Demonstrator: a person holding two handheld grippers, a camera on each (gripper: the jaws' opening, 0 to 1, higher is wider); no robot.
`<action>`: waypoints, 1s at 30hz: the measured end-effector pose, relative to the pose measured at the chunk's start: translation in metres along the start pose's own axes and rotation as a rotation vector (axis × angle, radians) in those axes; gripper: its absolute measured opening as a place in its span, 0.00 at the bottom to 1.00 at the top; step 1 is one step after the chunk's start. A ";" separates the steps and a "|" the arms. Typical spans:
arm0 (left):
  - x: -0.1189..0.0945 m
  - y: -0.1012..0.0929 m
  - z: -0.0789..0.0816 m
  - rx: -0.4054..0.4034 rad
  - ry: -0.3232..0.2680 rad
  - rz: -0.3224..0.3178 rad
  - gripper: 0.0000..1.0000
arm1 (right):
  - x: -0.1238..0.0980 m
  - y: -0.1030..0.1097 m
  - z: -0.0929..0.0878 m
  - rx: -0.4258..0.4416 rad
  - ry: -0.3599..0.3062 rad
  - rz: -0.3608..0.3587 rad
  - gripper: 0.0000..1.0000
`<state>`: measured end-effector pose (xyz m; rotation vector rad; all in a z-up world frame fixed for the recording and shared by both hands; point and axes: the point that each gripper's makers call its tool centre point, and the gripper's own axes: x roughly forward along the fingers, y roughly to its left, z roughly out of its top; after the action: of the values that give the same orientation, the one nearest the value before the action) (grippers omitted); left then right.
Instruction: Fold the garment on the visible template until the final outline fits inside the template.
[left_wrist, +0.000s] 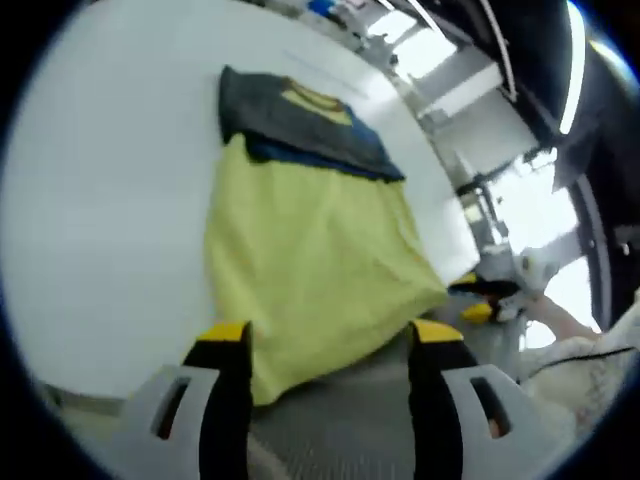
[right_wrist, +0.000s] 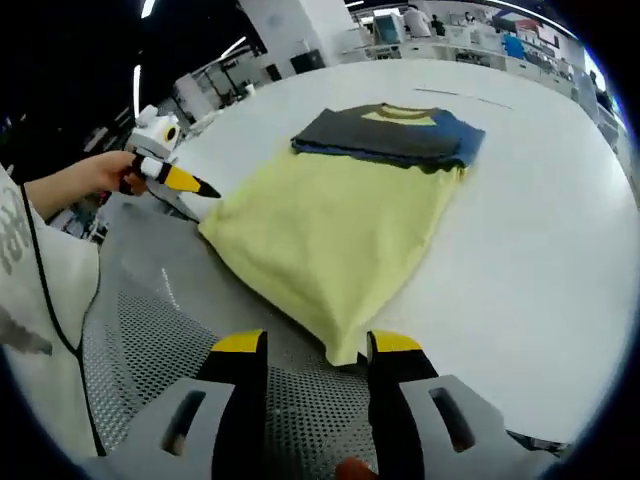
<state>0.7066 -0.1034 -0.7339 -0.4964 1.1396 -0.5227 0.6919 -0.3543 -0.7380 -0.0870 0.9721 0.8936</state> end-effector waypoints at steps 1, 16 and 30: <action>0.000 0.001 -0.004 -0.007 0.015 0.002 0.59 | 0.001 -0.002 0.000 0.000 0.010 -0.007 0.37; -0.002 0.019 -0.034 0.022 0.146 0.119 0.53 | 0.015 -0.005 -0.016 -0.106 0.128 -0.049 0.26; -0.012 0.052 -0.039 0.014 0.114 0.231 0.38 | 0.027 -0.011 -0.022 -0.165 0.165 -0.074 0.13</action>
<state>0.6735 -0.0594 -0.7708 -0.3206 1.2832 -0.3606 0.6909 -0.3541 -0.7747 -0.3397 1.0399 0.9075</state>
